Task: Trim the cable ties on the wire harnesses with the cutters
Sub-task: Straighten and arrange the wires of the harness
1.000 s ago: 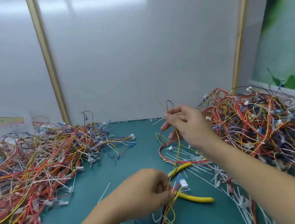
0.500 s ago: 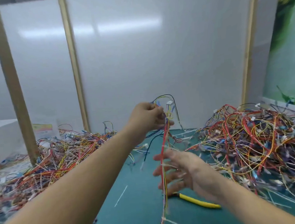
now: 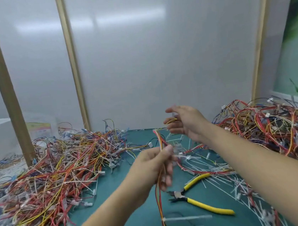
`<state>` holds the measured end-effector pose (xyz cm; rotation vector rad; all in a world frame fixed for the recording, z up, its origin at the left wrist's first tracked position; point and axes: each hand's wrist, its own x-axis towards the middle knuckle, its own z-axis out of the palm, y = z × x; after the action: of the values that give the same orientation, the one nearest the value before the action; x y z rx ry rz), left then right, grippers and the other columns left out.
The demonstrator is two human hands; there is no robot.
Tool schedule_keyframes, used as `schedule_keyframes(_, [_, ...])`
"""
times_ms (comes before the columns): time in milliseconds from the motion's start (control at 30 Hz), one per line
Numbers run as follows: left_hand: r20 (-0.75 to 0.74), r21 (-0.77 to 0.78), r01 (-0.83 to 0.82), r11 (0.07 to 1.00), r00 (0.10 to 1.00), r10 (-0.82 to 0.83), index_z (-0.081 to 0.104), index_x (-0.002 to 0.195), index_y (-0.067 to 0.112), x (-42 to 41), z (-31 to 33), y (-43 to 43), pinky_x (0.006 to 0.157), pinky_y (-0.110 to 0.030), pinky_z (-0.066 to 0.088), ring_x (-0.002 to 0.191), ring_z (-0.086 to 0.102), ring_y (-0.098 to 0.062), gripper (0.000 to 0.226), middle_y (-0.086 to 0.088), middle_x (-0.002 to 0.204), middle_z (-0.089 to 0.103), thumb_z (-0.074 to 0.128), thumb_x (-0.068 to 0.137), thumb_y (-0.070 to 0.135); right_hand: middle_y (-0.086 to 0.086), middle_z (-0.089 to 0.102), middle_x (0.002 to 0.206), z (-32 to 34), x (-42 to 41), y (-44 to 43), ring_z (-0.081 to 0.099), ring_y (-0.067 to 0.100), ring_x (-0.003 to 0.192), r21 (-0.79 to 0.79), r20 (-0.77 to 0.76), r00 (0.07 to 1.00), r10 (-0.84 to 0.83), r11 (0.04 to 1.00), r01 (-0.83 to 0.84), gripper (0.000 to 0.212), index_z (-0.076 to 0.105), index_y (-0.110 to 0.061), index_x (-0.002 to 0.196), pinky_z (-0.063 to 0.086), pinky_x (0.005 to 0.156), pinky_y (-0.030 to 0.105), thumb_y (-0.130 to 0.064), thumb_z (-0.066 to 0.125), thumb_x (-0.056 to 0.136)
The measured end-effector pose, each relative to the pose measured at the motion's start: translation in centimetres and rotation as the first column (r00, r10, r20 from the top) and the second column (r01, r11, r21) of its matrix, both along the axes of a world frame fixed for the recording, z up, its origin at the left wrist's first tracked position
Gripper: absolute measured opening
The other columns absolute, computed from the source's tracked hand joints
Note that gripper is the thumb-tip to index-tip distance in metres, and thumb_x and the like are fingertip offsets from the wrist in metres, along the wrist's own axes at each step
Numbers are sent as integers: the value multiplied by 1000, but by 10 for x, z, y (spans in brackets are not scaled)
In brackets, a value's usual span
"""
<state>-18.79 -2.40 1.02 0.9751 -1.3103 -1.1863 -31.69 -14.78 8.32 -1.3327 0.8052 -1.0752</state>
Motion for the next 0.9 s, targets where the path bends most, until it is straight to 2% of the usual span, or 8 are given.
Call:
schedule_keyframes(100, [-76, -33, -190, 981, 979, 187, 63, 89, 2, 6, 21, -33, 33, -19, 37, 36, 50, -12, 30, -1, 52, 52, 56, 99, 29, 17, 67, 111, -15, -8, 0, 67, 24, 74, -85, -152, 978, -141, 988, 130, 41, 54, -10, 117, 58, 65, 37, -46, 44, 103])
schedule_keyframes(200, [-120, 19, -214, 977, 969, 215, 61, 91, 2, 10, 35, -63, 37, -20, 43, 41, 54, -13, 30, -3, 56, 55, 54, 101, 28, 12, 64, 116, -38, -20, 20, 63, 22, 83, -175, -257, 940, -224, 968, 182, 47, 59, -11, 117, 58, 73, 41, -52, 43, 101])
schedule_keyframes(300, [-155, 51, -220, 974, 962, 226, 60, 91, 2, 8, 37, -89, 39, -21, 47, 42, 56, -13, 30, -1, 54, 56, 53, 102, 29, 15, 73, 108, -66, -24, 49, 67, 23, 81, -77, -333, 940, 74, 991, -105, 56, 67, 0, 109, 54, 77, 43, -49, 40, 101])
schedule_keyframes(400, [-149, 65, -264, 962, 951, 271, 59, 87, 4, 0, 35, -109, 42, -23, 51, 44, 58, -14, 33, -4, 57, 56, 50, 103, 32, 12, 74, 89, -87, -21, 68, 66, 23, 73, -111, -406, 879, 249, 942, -318, 35, 66, 0, 102, 49, 71, 36, -32, 50, 103])
schedule_keyframes(467, [-77, 118, -280, 953, 954, 290, 59, 83, 5, 0, 29, -113, 51, -29, 54, 48, 58, -16, 45, -7, 63, 56, 46, 103, 43, 6, 66, 70, -90, -19, 68, 61, 20, 58, -141, -366, 898, 246, 939, -315, 19, 65, -6, 91, 53, 61, 33, -18, 55, 101])
schedule_keyframes(633, [157, 118, -443, 889, 892, 424, 67, 82, 0, 18, 7, -99, 62, -32, 56, 58, 64, -24, 76, -15, 72, 66, 36, 95, 68, -1, 47, 51, -77, -21, 42, 47, 15, 39, -177, -257, 955, 150, 964, -200, 25, 63, -9, 81, 45, 42, 25, -13, 51, 103])
schedule_keyframes(700, [61, 65, -457, 887, 889, 454, 66, 84, -2, 22, -5, -87, 57, -31, 56, 54, 65, -22, 66, -16, 71, 67, 43, 97, 59, -1, 46, 51, -74, -22, 30, 45, 16, 39, -172, -237, 964, 119, 972, -162, 25, 63, -11, 81, 44, 42, 25, -15, 51, 103])
schedule_keyframes(900, [-157, -21, -106, 994, 982, 102, 71, 87, 6, 18, -36, -61, 52, -23, 54, 57, 64, -18, 11, -8, 68, 65, 64, 91, 13, 4, 54, 62, -82, -27, 14, 55, 21, 51, -130, -251, 964, 82, 984, -118, 25, 70, -14, 85, 52, 49, 30, -32, 59, 99])
